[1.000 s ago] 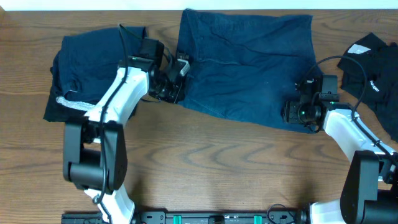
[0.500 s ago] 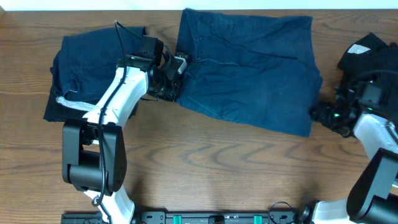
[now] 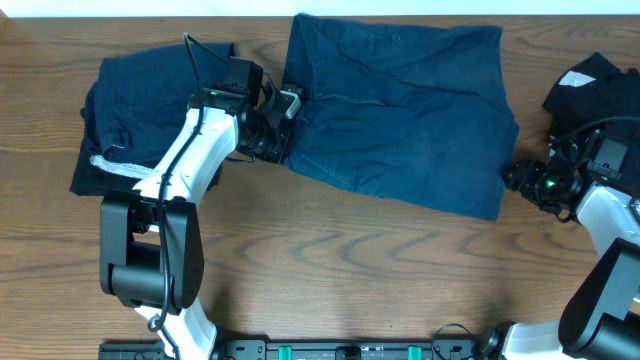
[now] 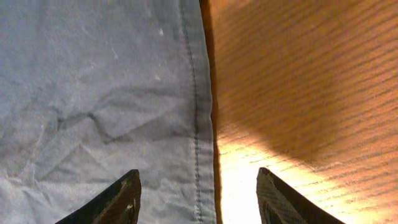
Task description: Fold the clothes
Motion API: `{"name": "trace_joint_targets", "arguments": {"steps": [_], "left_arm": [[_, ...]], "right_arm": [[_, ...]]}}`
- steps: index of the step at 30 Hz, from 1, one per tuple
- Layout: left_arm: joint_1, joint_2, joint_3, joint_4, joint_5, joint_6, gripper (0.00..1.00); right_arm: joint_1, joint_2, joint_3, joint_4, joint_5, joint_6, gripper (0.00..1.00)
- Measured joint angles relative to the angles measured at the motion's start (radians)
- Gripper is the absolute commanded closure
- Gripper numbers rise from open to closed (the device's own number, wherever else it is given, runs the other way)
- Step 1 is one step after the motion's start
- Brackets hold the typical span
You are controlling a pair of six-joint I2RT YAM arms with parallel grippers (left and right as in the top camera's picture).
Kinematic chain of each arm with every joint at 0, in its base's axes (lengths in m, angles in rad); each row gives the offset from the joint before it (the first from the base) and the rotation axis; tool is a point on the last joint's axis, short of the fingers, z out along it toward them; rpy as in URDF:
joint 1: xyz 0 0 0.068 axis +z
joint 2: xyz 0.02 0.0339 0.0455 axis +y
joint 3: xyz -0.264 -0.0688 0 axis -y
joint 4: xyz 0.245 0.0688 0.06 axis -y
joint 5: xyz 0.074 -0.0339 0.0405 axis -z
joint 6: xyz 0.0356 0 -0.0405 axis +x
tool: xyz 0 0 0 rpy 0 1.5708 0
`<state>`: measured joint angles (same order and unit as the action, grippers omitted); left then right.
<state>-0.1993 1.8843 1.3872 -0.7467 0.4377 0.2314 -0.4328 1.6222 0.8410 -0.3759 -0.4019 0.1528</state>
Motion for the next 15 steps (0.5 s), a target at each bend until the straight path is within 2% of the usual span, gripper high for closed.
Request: {"name": "trace_joint_targets", "arguments": {"steps": [6, 8, 11, 15], "left_arm": [[0.0, 0.0, 0.0, 0.0, 0.0, 0.0, 0.93], [0.0, 0.0, 0.0, 0.0, 0.0, 0.0, 0.93], [0.0, 0.0, 0.0, 0.0, 0.0, 0.0, 0.93], [0.0, 0.0, 0.0, 0.0, 0.0, 0.0, 0.93]], "right_arm": [[0.0, 0.046, -0.021, 0.042, -0.026, 0.004, 0.45], [0.0, 0.078, -0.021, 0.057, -0.033, 0.004, 0.49], [0.0, 0.099, -0.023, 0.079, -0.061, 0.005, 0.68], [0.002, 0.115, -0.025, 0.093, -0.106, 0.016, 0.81]]}}
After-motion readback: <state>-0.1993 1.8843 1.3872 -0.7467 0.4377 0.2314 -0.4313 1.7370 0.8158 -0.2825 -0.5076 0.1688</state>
